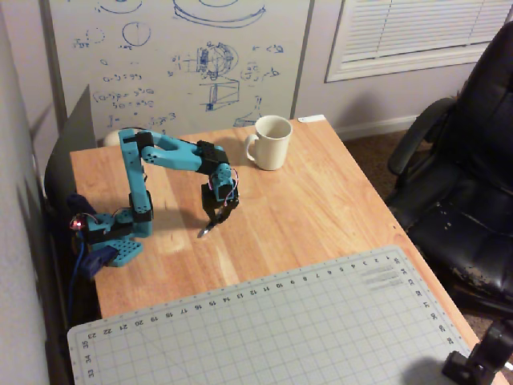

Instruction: Touch the pen.

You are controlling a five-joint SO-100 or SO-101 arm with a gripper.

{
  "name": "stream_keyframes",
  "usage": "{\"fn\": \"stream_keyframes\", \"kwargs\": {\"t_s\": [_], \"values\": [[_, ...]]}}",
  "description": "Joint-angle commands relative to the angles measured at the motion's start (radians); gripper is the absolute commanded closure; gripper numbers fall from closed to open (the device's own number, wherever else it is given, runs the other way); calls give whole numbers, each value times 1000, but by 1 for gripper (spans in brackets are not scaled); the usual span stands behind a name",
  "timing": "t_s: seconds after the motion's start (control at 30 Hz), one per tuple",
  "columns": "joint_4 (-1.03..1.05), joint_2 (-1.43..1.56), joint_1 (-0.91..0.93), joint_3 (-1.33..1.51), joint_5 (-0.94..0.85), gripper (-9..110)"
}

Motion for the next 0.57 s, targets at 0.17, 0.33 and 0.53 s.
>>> {"fn": "stream_keyframes", "kwargs": {"t_s": [0.17, 0.33, 0.53], "values": [[-11, 48, 2, -20, 11, 101], [-11, 48, 3, -15, 11, 101], [-11, 48, 3, -21, 11, 101]]}}
